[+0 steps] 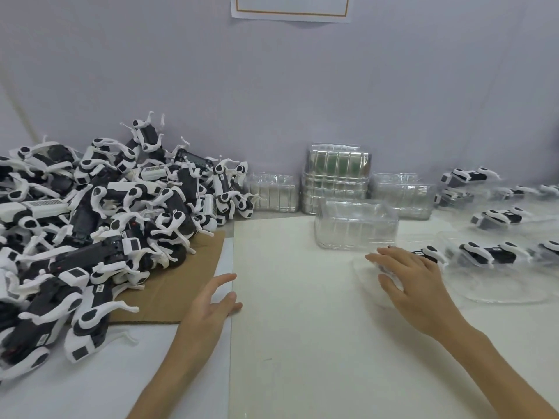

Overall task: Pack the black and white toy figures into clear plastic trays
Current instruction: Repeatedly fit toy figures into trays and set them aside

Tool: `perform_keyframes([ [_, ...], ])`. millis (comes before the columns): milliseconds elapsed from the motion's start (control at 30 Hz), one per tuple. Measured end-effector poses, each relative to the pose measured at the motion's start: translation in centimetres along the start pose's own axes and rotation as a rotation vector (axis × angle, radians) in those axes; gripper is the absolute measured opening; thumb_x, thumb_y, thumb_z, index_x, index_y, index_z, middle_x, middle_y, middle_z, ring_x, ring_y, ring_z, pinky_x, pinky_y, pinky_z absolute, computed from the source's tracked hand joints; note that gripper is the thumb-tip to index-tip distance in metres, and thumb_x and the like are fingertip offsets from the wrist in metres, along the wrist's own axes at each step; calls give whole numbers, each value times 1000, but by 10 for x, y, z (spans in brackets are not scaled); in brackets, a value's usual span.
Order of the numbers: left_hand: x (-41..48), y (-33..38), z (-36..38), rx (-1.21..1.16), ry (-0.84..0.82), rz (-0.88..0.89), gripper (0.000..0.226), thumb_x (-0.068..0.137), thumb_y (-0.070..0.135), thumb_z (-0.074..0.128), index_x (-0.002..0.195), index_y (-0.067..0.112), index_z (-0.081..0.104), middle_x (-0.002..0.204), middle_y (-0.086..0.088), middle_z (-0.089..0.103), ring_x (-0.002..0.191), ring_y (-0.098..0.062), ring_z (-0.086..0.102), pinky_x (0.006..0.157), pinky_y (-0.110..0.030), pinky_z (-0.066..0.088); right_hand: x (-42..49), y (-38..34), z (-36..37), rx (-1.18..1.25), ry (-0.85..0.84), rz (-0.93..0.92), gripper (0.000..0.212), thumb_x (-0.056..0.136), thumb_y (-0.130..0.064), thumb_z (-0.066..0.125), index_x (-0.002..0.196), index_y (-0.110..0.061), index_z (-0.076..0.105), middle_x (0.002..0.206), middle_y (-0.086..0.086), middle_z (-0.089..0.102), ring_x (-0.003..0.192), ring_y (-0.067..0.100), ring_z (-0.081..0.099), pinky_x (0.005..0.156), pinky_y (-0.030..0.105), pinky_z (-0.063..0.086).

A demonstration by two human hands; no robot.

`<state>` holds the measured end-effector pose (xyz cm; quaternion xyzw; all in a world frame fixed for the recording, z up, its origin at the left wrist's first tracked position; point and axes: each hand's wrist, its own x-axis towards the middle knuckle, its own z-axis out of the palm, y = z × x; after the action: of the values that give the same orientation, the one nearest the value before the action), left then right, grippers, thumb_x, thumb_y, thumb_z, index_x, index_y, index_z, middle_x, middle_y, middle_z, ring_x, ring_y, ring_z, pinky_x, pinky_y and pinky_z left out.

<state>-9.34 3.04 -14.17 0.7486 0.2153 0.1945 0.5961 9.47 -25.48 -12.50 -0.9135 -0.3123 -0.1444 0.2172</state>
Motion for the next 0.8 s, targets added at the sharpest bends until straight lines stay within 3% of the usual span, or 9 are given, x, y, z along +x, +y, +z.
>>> perform_keyframes([
  [100,0,-1,1,7,0,5,29,101,18,53,114,43,60,106,-4,72,94,-7,72,111,-46,40,-1,10,-1,-44,94,62,36,93,-10,60,122,-29,68,136,-2,57,138,18,41,109,31,13],
  [267,-1,-1,0,23,-6,21,28,101,19,52,115,42,59,106,-3,72,93,-5,72,109,-42,42,4,14,-2,-64,211,186,34,88,-19,51,111,-27,73,131,5,60,133,25,46,107,31,12],
  [367,0,0,0,23,-8,17,28,101,19,51,113,43,58,107,-9,72,92,-4,72,106,-37,43,7,15,0,-69,224,271,33,88,-7,60,112,-26,73,133,6,59,132,24,45,109,34,12],
  [533,1,-3,1,42,-13,42,28,102,18,50,113,43,57,113,-9,68,92,-3,71,100,-31,46,14,14,-6,-50,194,360,31,88,-8,59,111,-24,72,133,6,58,130,26,46,111,38,14],
  [700,2,-6,2,59,-17,53,28,102,19,50,113,44,56,110,-7,68,90,0,70,80,-15,41,40,-8,-12,101,243,178,34,85,-8,64,117,-19,67,128,3,59,96,27,59,99,49,42],
  [800,2,-6,1,70,-15,48,27,102,20,50,113,44,56,109,-5,69,90,1,69,77,-12,39,74,-18,-2,-93,5,91,50,90,-22,64,138,-24,49,144,0,48,120,26,54,105,47,36],
])
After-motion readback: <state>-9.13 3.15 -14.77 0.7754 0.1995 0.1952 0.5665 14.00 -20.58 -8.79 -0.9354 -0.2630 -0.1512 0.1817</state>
